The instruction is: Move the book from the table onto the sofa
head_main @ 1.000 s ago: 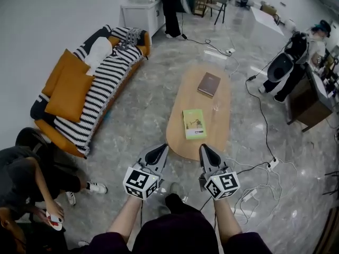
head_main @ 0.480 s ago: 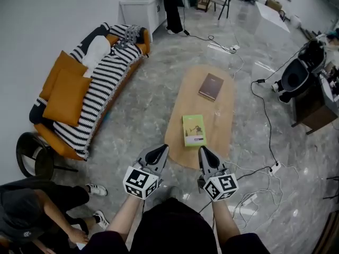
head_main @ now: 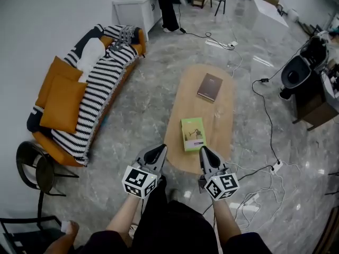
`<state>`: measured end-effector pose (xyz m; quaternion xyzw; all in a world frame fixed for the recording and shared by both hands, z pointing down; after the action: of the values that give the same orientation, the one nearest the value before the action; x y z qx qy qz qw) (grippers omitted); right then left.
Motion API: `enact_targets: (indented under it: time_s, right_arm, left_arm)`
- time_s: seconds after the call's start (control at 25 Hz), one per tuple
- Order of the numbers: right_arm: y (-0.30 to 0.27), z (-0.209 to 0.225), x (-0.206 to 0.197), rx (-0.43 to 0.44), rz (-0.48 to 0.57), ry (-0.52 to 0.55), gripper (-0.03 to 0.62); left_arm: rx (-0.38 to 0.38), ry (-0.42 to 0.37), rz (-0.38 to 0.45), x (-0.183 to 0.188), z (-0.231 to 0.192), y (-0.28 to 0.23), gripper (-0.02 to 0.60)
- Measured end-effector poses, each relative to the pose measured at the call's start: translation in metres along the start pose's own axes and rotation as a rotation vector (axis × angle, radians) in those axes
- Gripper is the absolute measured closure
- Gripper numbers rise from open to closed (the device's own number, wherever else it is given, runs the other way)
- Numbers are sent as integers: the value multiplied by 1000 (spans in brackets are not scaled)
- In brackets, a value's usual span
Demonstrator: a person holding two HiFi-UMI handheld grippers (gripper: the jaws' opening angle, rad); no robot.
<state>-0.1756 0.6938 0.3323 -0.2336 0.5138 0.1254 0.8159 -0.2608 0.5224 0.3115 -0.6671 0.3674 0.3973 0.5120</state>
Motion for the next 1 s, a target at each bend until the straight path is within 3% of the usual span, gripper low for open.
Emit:
enact_targets:
  time_s: [0.4, 0.76, 1.0]
  right_arm:
    - [-71, 30, 10, -82, -9, -61, 571]
    - [-129, 42, 20, -219, -10, -120, 571]
    - [-142, 50, 14, -291, -10, -158, 571]
  left_arm:
    - [-73, -4, -45, 16, -70, -60, 565]
    - [-188, 11, -88, 34, -137, -108, 565]
    - [-253, 14, -115, 35, -158, -136, 566]
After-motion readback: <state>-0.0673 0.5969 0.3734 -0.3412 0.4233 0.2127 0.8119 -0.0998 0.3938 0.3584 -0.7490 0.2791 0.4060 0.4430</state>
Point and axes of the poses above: the fingertips, and each gripper's own axes: y backward along the fingers, z to its right, x out of its top, the point moved 5 cm from there along y, backward along the fingers, and after that the axes turned 8 degrees about -z, right-handed, at the moved point
